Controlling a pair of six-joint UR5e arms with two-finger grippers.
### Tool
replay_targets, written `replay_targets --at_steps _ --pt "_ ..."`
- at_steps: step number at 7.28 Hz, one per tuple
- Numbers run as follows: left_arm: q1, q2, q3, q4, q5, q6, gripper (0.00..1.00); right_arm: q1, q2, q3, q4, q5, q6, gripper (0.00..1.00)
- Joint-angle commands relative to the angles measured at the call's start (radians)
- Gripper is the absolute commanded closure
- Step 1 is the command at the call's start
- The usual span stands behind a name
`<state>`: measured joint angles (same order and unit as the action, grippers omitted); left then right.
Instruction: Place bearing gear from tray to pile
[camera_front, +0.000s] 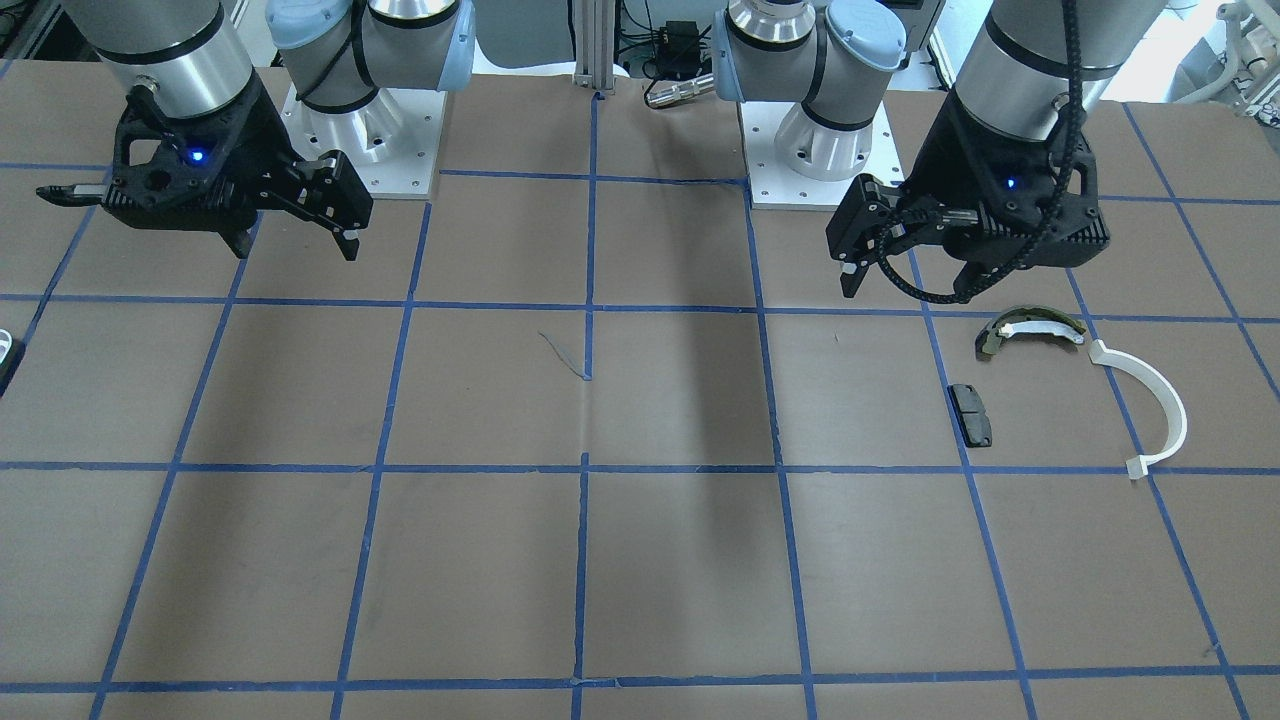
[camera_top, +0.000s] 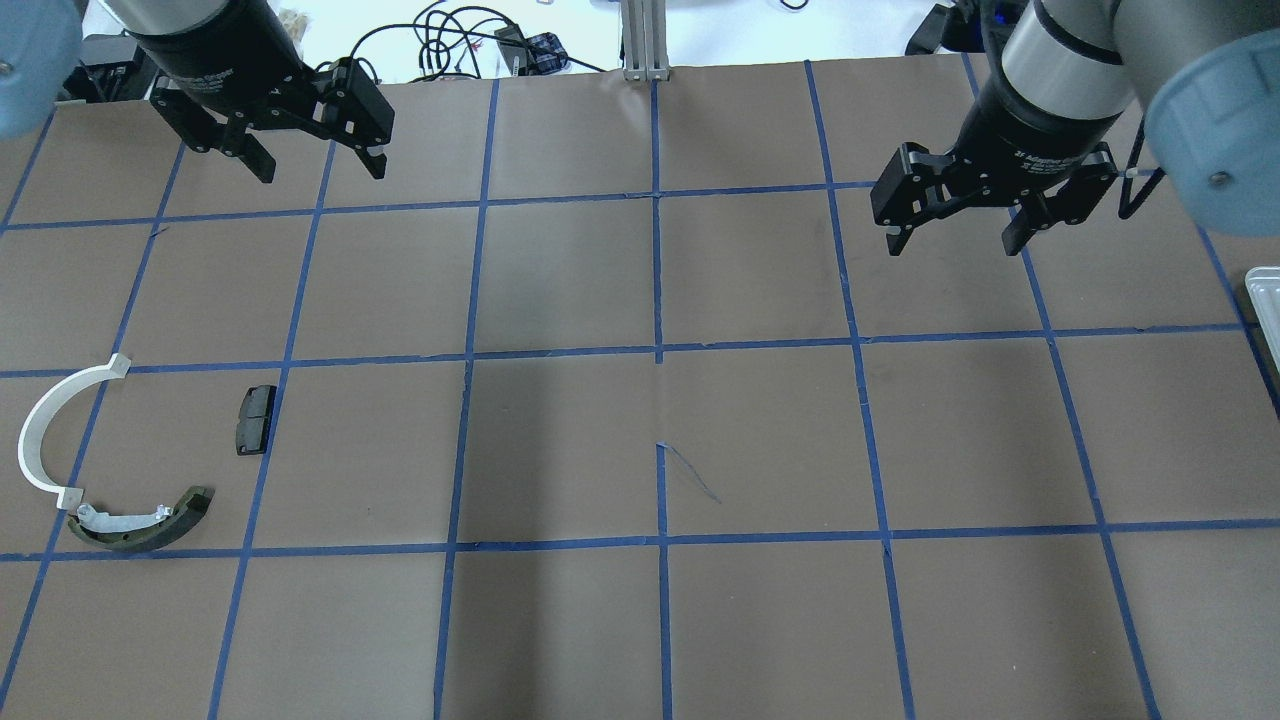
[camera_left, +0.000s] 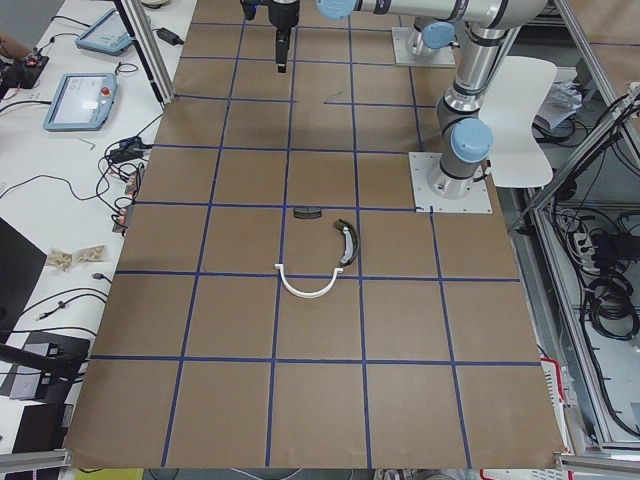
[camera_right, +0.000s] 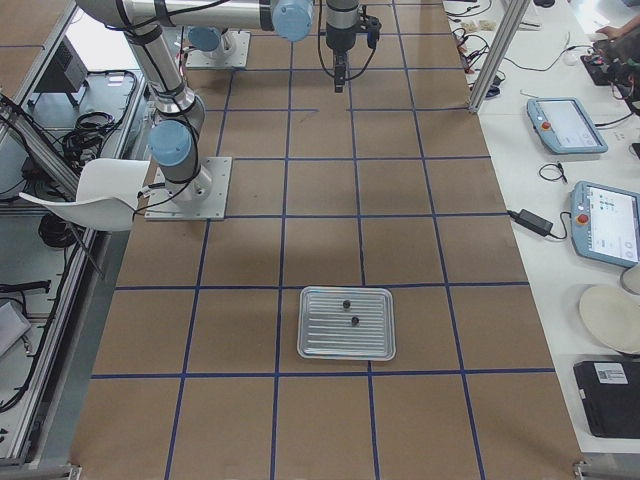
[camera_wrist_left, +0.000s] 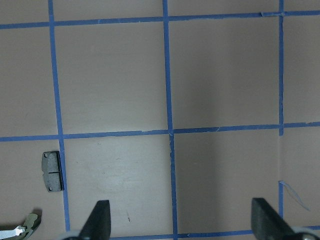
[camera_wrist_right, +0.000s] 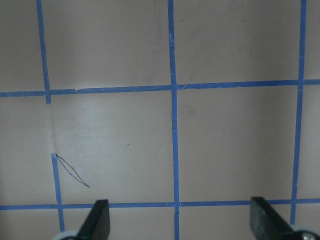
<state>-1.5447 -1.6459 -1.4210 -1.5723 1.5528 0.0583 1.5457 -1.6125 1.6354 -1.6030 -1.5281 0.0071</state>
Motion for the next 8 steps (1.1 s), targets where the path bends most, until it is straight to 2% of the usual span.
replay_targets --at_steps 1,8 --pt "-0.002 -0.02 0.022 -0.009 0.006 -0.002 0.0 0.002 -0.001 0.0 0.0 0.008 0.004 0.0" --pt "-0.005 -0.006 0.001 -0.011 0.009 -0.015 0.0 0.002 0.002 0.017 0.015 -0.006 0.004 0.0"
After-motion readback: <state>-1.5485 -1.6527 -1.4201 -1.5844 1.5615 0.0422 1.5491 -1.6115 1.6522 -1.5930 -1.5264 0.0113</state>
